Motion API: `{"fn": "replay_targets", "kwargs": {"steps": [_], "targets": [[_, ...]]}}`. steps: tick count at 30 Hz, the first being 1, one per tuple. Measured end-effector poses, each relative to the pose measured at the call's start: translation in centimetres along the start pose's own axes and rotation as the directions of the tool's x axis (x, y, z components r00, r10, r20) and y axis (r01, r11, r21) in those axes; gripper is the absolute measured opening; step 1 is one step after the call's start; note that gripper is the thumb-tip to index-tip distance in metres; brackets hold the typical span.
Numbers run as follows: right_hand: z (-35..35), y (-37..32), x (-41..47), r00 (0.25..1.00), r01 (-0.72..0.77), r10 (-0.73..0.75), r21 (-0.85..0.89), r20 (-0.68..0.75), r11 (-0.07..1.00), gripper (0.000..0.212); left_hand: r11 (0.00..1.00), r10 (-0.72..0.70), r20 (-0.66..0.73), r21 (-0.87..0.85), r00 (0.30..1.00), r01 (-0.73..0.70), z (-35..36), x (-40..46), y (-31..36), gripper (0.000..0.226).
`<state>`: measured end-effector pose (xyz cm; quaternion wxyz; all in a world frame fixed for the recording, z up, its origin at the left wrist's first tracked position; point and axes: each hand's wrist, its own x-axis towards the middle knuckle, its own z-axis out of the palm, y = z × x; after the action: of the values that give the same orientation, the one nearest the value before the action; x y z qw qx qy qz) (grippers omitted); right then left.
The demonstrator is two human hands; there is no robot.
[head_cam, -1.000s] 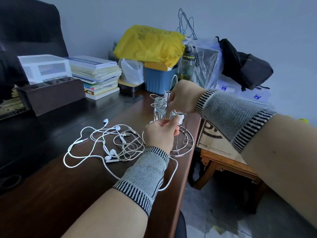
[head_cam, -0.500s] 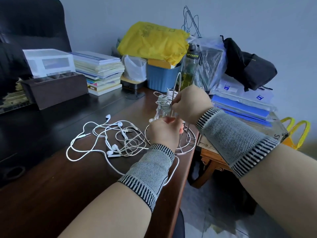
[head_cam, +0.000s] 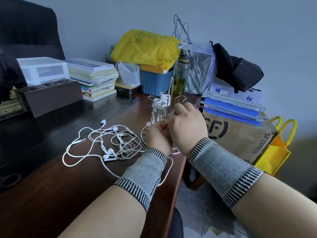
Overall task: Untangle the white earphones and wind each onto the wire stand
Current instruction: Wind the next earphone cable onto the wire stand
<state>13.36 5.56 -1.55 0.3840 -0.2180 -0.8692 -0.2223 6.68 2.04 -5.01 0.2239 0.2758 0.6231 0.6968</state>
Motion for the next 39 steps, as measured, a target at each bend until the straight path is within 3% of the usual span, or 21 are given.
{"fn": "replay_targets", "kwargs": {"steps": [2, 4, 7, 8, 10, 13, 17, 19, 21, 24, 27, 29, 31, 37, 39], "targets": [[0.9, 0.3, -1.3, 0.992, -0.113, 0.119, 0.106, -0.053, 0.988, 0.003, 0.988, 0.082, -0.002, 0.129, 0.997, -0.081, -0.1, -0.2, 0.3, 0.038], [0.9, 0.2, -2.1, 0.943, -0.285, 0.325, 0.322, -0.078, 0.903, 0.005, 0.992, 0.095, 0.003, 0.08, 0.995, -0.095, -0.2, -0.7, 0.0, 0.025], [0.3, -0.2, -2.2, 0.758, -0.598, 0.625, 0.586, 0.189, 0.547, 0.004, 0.984, 0.139, -0.002, 0.11, 0.99, -0.138, -0.5, -0.8, 0.2, 0.026], [0.3, -0.1, -2.3, 0.686, -0.661, 0.671, 0.625, 0.281, 0.415, 0.005, 0.989, 0.116, -0.01, 0.092, 0.993, -0.114, -0.4, -0.7, 0.2, 0.025], [0.8, 0.3, -2.5, 0.605, -0.706, 0.701, 0.661, 0.378, 0.253, 0.012, 0.997, 0.068, -0.037, 0.043, 0.997, -0.067, -0.2, -0.8, 0.4, 0.027], [1.2, 0.6, -2.6, 0.571, -0.72, 0.69, 0.675, 0.444, 0.162, 0.012, 1.0, 0.026, -0.036, 0.014, 0.999, -0.026, -0.2, -0.6, 0.0, 0.031], [0.9, 1.1, -2.9, 0.614, -0.71, 0.676, 0.659, 0.407, 0.248, 0.019, 1.0, 0.018, 0.032, 0.002, 0.999, -0.018, -0.3, -0.6, 0.4, 0.038], [1.1, 1.1, -3.0, 0.605, -0.707, 0.669, 0.678, 0.432, 0.201, 0.018, 1.0, 0.029, 0.004, -0.013, 1.0, -0.028, -0.3, -0.5, 0.4, 0.035], [1.4, 0.9, -3.0, 0.572, -0.701, 0.66, 0.708, 0.488, 0.084, 0.013, 1.0, 0.028, -0.023, -0.012, 0.999, -0.029, -0.2, -0.3, 0.3, 0.036], [1.3, 0.7, -2.9, 0.475, -0.668, 0.637, 0.72, 0.607, -0.188, 0.009, 0.999, 0.007, -0.006, -0.036, 1.0, -0.007, -0.1, -0.1, 0.2, 0.031], [0.7, 0.5, -2.6, 0.371, -0.59, 0.534, 0.637, 0.76, -0.496, 0.006, 1.0, 0.003, 0.014, -0.024, 1.0, -0.003, -0.2, -0.1, 0.2, 0.03], [0.3, 0.2, -2.3, 0.338, -0.507, 0.461, 0.571, 0.821, -0.645, 0.006, 1.0, 0.01, 0.012, -0.023, 1.0, -0.009, -0.3, -0.1, 0.1, 0.031], [-0.2, -0.1, -2.0, 0.329, -0.432, 0.445, 0.552, 0.833, -0.713, 0.009, 1.0, 0.021, 0.01, -0.002, 1.0, -0.021, -0.4, -0.1, 0.1, 0.032], [-1.1, -0.9, -1.6, 0.325, -0.382, 0.429, 0.531, 0.843, -0.756, 0.011, 0.99, 0.085, -0.03, 0.111, 0.996, -0.081, -0.8, 0.0, 0.3, 0.031], [-1.1, -1.2, -1.6, 0.341, -0.352, 0.411, 0.52, 0.845, -0.778, 0.01, 0.991, 0.077, -0.033, 0.108, 0.996, -0.073, -0.9, 0.0, 0.3, 0.04]]}}
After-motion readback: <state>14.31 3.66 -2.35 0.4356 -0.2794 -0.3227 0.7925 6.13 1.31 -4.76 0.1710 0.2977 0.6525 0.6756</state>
